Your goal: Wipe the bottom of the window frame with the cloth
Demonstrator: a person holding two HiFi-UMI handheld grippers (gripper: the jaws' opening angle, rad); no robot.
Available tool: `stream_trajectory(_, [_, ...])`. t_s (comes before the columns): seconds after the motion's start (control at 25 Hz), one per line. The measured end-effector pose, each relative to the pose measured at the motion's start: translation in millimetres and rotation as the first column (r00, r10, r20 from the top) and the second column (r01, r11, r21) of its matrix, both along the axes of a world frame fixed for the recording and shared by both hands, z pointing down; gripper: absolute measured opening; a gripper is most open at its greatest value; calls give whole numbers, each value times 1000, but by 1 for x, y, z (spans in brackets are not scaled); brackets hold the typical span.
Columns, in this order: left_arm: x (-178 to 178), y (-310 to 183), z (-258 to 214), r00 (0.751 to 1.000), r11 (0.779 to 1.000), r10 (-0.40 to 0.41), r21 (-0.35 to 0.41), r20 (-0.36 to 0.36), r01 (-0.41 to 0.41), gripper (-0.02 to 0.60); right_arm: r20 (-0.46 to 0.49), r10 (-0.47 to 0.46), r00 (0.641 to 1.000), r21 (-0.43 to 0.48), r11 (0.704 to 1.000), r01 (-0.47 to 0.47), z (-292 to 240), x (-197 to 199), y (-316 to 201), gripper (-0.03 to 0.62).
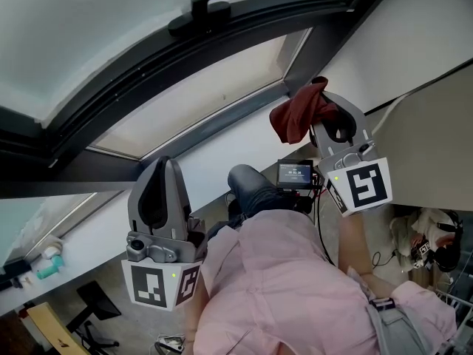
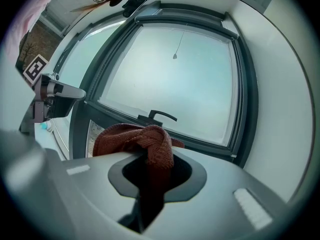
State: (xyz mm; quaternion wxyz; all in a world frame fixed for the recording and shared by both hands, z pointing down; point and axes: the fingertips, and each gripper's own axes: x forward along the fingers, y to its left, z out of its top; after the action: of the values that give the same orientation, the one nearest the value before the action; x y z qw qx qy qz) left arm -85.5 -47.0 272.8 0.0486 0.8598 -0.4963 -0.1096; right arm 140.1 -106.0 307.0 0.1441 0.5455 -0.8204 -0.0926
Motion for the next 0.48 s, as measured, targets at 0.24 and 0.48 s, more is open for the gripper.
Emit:
stream_trajectory(0.24, [5, -4, 3, 1000, 1000, 17, -6, 3, -17, -4, 15, -19, 1000, 8, 1000, 19, -3, -10, -2, 58])
stream_trajectory(0.48, [8, -3, 11, 1000, 1000, 18, -14, 23, -18, -3, 23, -28, 999, 0, 1000, 28, 2, -15, -16, 58])
